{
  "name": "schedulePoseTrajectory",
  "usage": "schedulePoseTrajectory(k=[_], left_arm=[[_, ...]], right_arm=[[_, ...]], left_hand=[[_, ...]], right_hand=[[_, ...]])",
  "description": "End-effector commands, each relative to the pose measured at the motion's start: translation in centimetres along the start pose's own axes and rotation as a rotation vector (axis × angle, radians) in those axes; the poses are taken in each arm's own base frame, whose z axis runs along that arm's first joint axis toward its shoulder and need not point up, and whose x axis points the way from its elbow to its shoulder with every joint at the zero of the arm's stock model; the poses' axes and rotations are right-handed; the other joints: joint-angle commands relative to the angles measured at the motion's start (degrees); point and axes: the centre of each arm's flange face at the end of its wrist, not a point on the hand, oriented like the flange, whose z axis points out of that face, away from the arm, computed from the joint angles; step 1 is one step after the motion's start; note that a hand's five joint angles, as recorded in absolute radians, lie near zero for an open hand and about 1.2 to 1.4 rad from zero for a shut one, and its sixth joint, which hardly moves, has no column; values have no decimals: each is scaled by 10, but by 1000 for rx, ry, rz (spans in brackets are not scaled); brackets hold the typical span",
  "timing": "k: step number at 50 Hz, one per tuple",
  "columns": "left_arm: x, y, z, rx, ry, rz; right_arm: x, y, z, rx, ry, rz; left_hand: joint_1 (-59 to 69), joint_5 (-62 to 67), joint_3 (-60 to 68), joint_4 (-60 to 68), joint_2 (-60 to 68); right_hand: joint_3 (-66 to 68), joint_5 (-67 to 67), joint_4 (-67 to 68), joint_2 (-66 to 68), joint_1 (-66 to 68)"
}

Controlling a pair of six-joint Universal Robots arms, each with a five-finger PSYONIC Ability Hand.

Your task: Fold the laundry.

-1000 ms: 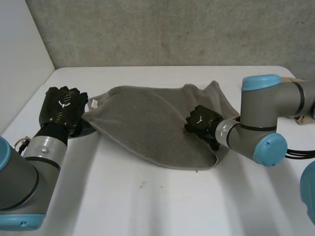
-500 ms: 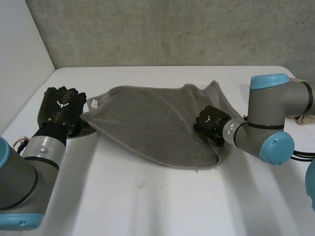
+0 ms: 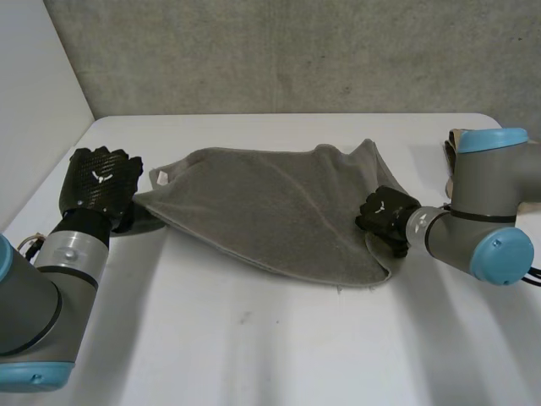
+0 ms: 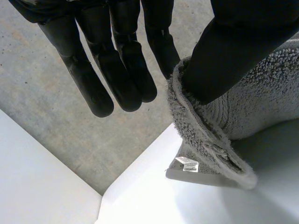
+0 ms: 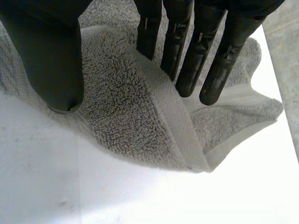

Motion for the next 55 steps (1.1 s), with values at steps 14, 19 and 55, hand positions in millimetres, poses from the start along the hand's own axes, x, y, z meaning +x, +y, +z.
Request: schedulePoseTrajectory(k=[14, 19, 55], left_arm=[[-5, 0, -4, -22, -6, 6], [-17, -2, -18, -89, -5, 24], [-4, 49, -6, -309, 289, 222]], right_arm=[[17, 20, -45, -39, 20, 282], [35, 29, -79, -20, 81, 433], [25, 69, -134, -149, 20, 618]], left_hand=[[145, 137, 115, 111, 112], [145, 137, 115, 111, 112], [145, 137, 115, 111, 112]], right_hand=[[404, 423, 406, 404, 461], [404, 423, 406, 404, 461], [404, 423, 406, 404, 461]])
